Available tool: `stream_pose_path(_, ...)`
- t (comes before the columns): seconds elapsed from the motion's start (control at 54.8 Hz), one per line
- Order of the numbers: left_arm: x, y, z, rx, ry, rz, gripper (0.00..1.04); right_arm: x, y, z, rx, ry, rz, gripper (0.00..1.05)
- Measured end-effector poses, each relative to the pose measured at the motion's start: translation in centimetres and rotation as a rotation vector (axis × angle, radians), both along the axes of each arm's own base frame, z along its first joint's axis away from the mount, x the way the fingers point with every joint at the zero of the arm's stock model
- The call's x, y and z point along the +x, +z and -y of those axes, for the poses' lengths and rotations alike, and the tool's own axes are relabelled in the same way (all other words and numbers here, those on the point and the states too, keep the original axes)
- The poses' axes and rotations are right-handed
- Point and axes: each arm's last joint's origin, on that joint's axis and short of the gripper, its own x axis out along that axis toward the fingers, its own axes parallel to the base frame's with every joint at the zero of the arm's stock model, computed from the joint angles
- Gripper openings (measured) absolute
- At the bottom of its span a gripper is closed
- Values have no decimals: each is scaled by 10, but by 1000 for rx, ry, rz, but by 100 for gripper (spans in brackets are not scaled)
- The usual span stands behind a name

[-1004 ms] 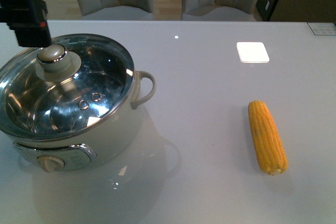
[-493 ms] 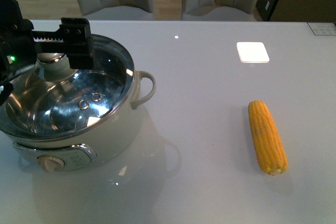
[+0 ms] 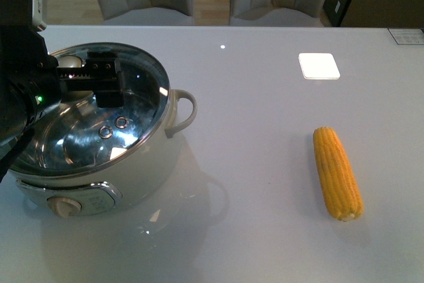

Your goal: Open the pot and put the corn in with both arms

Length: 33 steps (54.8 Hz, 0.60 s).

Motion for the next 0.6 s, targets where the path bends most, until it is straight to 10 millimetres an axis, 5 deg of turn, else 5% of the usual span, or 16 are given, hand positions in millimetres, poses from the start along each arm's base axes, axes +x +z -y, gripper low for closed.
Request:
stream_pose_path(0.274, 0, -2, 1, -22, 13, 1, 95, 0, 0, 0, 0, 0, 0, 96)
stream_pose_path(0.603, 1, -1, 5, -26, 25, 17, 49, 0, 0, 0, 0, 0, 0, 96)
